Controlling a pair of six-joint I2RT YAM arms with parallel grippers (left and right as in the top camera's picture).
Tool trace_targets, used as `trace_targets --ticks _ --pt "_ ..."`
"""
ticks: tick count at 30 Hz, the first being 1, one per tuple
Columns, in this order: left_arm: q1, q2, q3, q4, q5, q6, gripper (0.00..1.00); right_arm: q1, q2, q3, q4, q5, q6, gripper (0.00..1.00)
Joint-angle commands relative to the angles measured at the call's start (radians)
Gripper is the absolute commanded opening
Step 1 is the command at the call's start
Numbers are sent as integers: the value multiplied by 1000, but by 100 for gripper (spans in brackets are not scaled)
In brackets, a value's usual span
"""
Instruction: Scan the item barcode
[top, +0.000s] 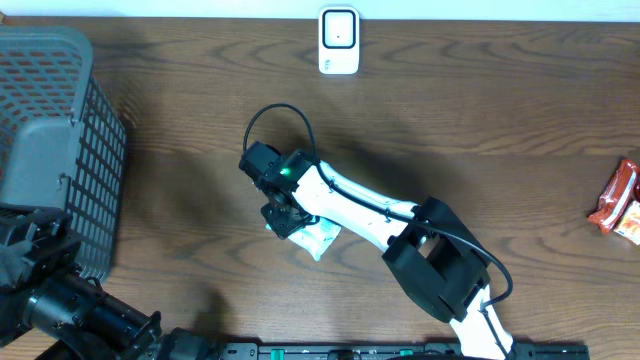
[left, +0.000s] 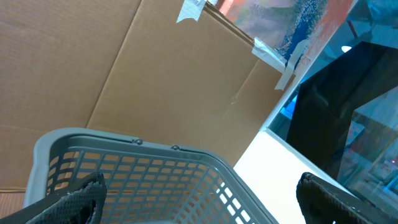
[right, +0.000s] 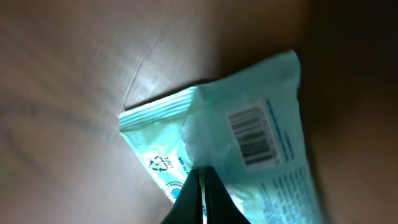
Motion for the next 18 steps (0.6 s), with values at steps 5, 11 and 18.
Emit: trace_targets --ticks 5,11,18 --pt "5 -7 7 5 -10 6 98 19 -8 137 -127 -324 -79 1" --pt "5 -7 7 5 -10 6 98 47 -10 108 -174 -240 -90 1" --pt "5 -7 7 5 -9 6 98 109 -10 -47 -141 -171 -101 1"
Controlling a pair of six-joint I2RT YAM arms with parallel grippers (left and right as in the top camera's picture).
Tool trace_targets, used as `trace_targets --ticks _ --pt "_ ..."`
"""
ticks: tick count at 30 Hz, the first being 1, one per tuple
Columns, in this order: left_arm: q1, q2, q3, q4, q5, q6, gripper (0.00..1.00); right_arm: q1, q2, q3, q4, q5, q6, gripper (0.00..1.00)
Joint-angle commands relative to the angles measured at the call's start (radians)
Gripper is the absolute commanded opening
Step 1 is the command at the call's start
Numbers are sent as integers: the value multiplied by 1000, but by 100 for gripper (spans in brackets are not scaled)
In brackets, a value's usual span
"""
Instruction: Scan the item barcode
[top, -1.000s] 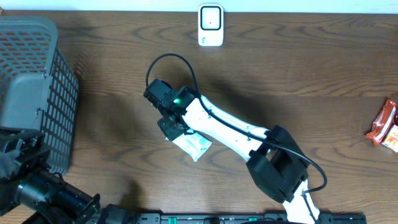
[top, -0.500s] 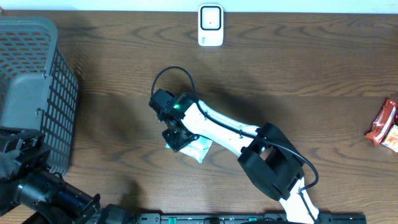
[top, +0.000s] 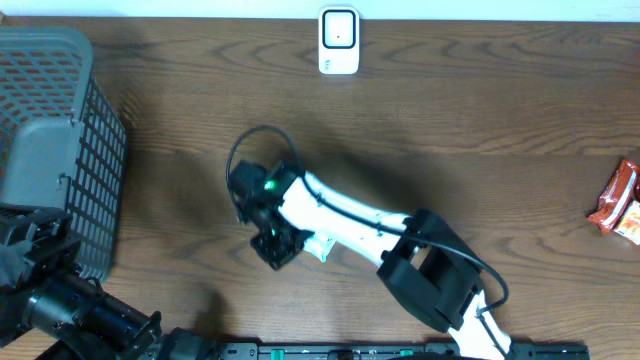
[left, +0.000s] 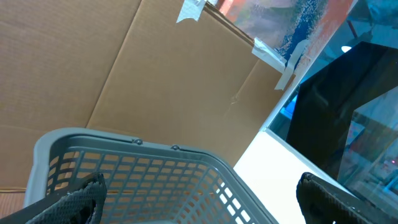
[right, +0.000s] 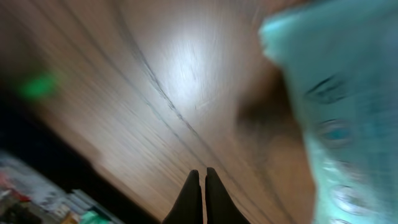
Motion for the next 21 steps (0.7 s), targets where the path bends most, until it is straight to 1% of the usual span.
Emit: trace_targets --ticks 1,4,9,10,14,18,19,20,21 --pt "5 -7 7 5 -10 6 98 28 -10 -70 18 69 -5 1" --pt "5 -7 7 5 -10 6 98 23 -10 -108 27 166 50 1" --pt "5 -7 7 5 -10 6 98 -26 -10 -134 27 456 172 1" --pt "5 -7 7 5 -9 6 98 -38 -10 -134 31 484 183 1" --pt "5 -7 7 5 -9 6 98 -100 -11 -86 46 490 189 1" --pt "5 -7 7 5 -10 6 98 -156 -16 19 -2 471 189 1" --pt "5 -7 7 5 -10 6 98 -167 -16 47 -17 471 190 4" --pt "5 -7 7 5 -10 6 98 -177 -16 76 -35 463 193 10" --pt "5 -7 7 5 -10 6 98 -188 -17 106 -55 449 205 13"
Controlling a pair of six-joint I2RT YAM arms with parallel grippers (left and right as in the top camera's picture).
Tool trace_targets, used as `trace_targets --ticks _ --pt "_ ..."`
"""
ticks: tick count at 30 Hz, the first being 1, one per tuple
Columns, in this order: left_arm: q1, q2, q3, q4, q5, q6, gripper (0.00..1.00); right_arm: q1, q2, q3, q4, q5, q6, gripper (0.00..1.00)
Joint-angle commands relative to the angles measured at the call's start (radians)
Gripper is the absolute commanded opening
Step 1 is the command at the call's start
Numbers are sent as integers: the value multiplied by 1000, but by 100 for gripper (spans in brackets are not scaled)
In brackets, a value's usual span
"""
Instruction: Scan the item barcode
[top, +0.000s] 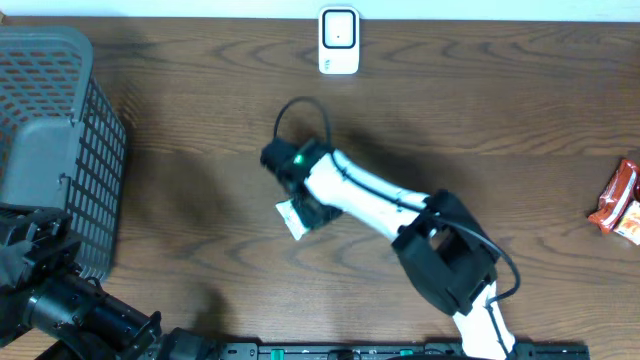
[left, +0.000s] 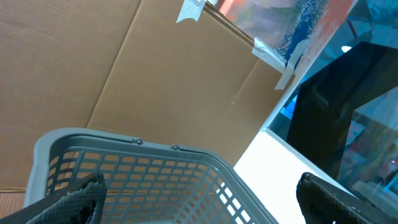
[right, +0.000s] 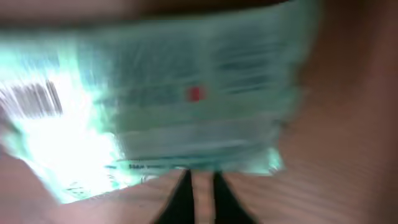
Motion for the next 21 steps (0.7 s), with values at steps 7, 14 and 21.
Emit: trace_targets --ticks 7,14,21 --pt "5 -7 7 5 -9 6 98 -112 -7 199 -136 -367 334 99" --pt "5 -7 7 5 -9 6 98 -155 -7 190 -128 -560 623 99" --pt "5 -7 7 5 -9 6 98 -157 2 190 -19 -401 899 98"
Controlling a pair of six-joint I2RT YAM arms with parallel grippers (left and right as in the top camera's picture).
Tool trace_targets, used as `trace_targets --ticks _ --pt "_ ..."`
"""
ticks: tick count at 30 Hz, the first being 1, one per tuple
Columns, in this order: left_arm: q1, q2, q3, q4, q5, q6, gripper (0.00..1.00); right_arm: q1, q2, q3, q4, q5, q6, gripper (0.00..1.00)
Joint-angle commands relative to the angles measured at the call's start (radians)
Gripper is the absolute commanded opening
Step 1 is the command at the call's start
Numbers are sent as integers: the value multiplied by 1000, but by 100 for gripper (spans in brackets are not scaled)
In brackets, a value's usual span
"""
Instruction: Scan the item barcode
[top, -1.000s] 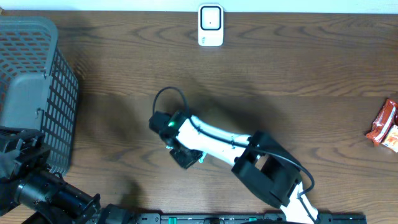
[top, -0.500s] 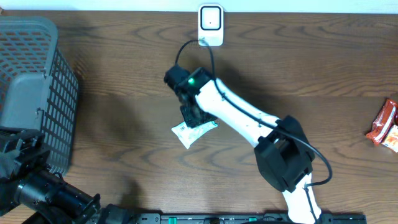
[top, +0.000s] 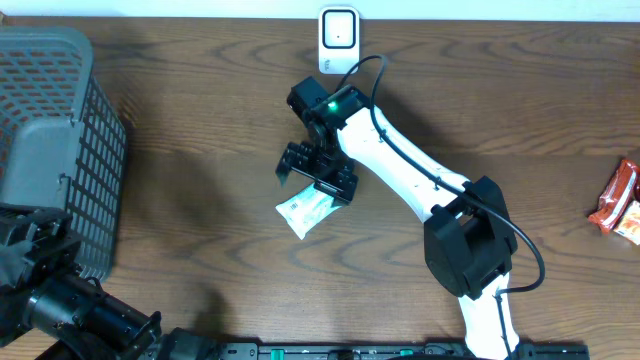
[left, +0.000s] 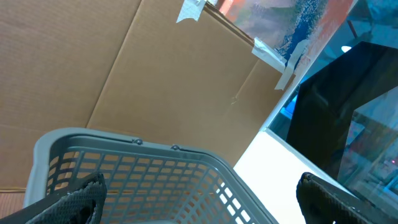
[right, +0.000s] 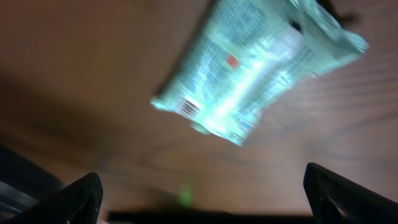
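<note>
The item is a pale green wipes packet (top: 304, 212) lying flat on the wooden table, also seen in the right wrist view (right: 255, 62) with a small barcode near its lower left end. My right gripper (top: 318, 172) hangs just beyond it, open wide with nothing between its fingers (right: 79, 198). The white scanner (top: 339, 40) stands at the table's far edge. My left gripper (left: 202, 202) is open at the near left, pointing up over the basket.
A grey mesh basket (top: 50, 150) fills the left side and its rim shows in the left wrist view (left: 143, 149). A red snack pack (top: 618, 198) lies at the right edge. Cardboard and a dark monitor stand behind the basket.
My right gripper was nearly shut and low against the packet; now it is open wide, higher and farther back toward the scanner. The packet stays on the table. The left arm is unchanged.
At first my right gripper was shut, its tips on the packet, barcode face up. Then it stood to the packet's left, low over bare wood. Later the packet lay farther left and turned, with the fingers slightly apart. Now the gripper is open above it.
</note>
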Motion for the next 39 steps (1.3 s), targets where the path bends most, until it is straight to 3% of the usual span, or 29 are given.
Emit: trace_targets --ticks 1,8,17,27,39 --pt "5 -7 7 5 -10 6 98 -2 3 5 51 106 165 93" --pt "5 -7 7 5 -10 6 98 -9 5 5 134 228 222 97" --pt "5 -7 7 5 -9 6 98 -8 32 6 123 240 297 86" --pt "5 -7 7 5 -10 6 98 -2 96 21 84 198 332 88" --pt "5 -7 7 5 -10 6 98 22 325 248 -29 129 328 82"
